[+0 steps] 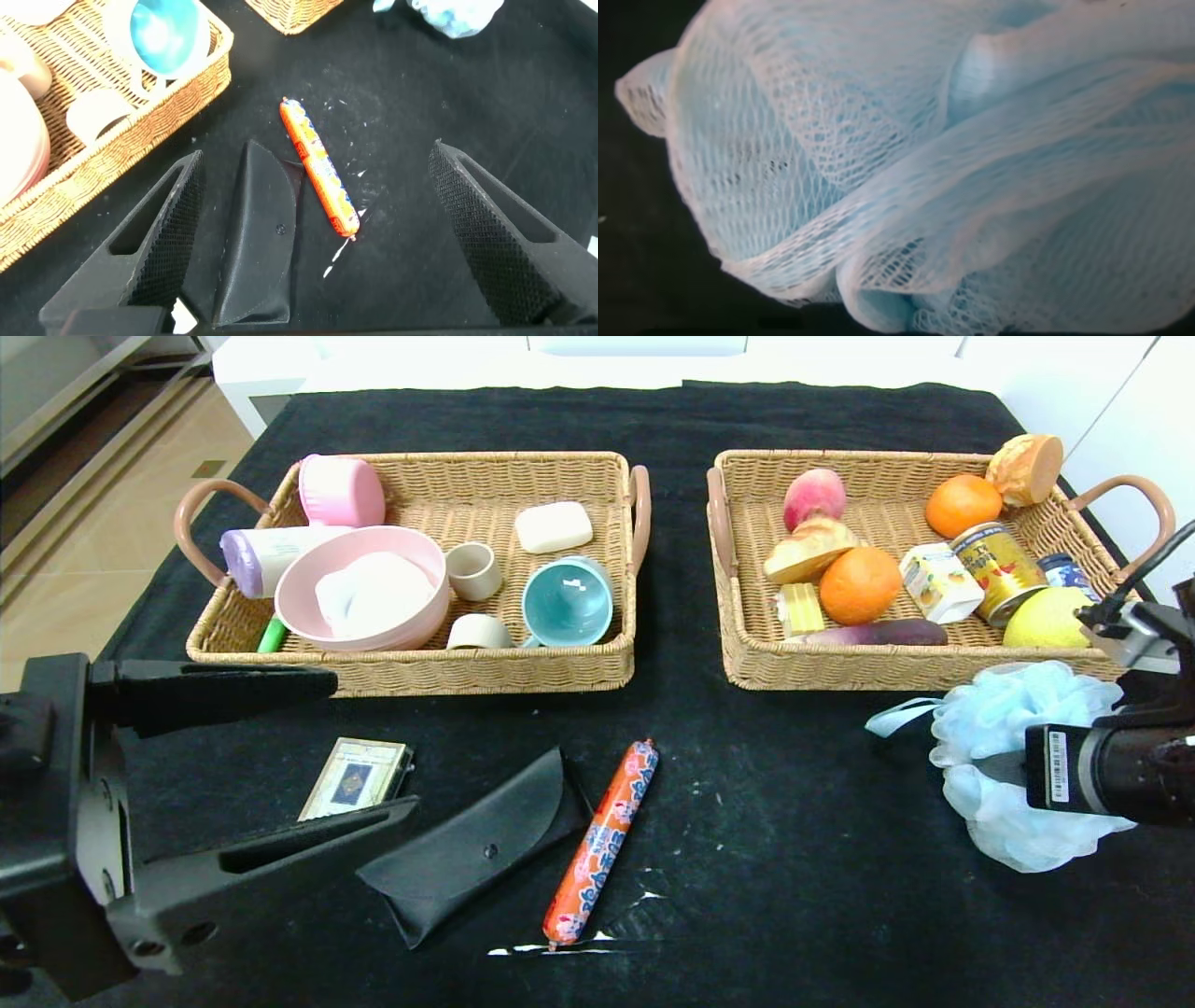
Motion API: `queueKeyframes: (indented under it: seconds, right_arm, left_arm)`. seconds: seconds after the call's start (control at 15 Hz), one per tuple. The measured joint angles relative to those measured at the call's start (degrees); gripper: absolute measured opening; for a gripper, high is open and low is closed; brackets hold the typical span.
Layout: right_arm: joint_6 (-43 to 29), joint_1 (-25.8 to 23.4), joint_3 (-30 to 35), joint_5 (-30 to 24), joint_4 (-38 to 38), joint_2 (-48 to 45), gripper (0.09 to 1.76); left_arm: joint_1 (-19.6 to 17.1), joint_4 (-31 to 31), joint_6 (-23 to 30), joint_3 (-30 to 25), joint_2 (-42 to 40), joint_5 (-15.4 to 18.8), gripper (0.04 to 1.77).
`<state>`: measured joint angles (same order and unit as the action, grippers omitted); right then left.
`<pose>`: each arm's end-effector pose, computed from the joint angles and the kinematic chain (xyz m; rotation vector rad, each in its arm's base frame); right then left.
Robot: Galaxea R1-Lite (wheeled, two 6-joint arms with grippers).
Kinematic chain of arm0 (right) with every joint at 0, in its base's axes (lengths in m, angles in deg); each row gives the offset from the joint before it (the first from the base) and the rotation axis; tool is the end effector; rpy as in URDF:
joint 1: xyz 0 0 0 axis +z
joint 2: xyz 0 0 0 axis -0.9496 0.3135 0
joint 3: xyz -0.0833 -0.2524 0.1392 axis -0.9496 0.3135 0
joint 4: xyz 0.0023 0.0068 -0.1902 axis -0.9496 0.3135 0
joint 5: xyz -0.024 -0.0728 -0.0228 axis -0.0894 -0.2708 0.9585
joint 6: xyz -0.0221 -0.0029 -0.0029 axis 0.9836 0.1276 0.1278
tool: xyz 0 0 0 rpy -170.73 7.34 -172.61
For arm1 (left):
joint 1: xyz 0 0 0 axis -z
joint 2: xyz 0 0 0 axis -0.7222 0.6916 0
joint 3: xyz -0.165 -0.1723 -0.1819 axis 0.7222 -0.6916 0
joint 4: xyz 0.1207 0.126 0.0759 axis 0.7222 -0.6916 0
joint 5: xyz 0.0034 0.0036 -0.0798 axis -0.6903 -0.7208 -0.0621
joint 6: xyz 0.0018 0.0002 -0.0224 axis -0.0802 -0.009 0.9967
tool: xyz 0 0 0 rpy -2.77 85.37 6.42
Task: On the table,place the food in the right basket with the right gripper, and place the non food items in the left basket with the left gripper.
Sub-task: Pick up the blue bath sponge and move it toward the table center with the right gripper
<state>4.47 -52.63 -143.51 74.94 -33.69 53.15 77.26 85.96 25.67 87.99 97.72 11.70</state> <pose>0.2103 0.0679 0.2398 0.1488 0.6749 0.0110 0.1142 -0.0753 0.2881 0.2120 0.1023 -0.8107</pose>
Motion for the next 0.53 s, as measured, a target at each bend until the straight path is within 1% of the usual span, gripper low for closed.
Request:
queueKeyframes:
  seconds: [0.2,0.33,0.53]
  right_arm:
    - [0.09,5.29,-0.87,0.33,0.17,-1.57,0.83]
    - [0.07,9.7,-1.11,0.59,0.13,-2.05,0.83]
    - [-0.06,16.51,-1.28,2.95,-0.02,-1.84,0.83]
  left_arm:
    - [-0.02,0.0,0.0,0.0,-0.11,0.0,1.72]
    - [-0.02,0.0,0.0,0.0,-0.12,0.0,1.72]
    - [0.0,0.0,0.0,0.02,-0.11,0.0,1.72]
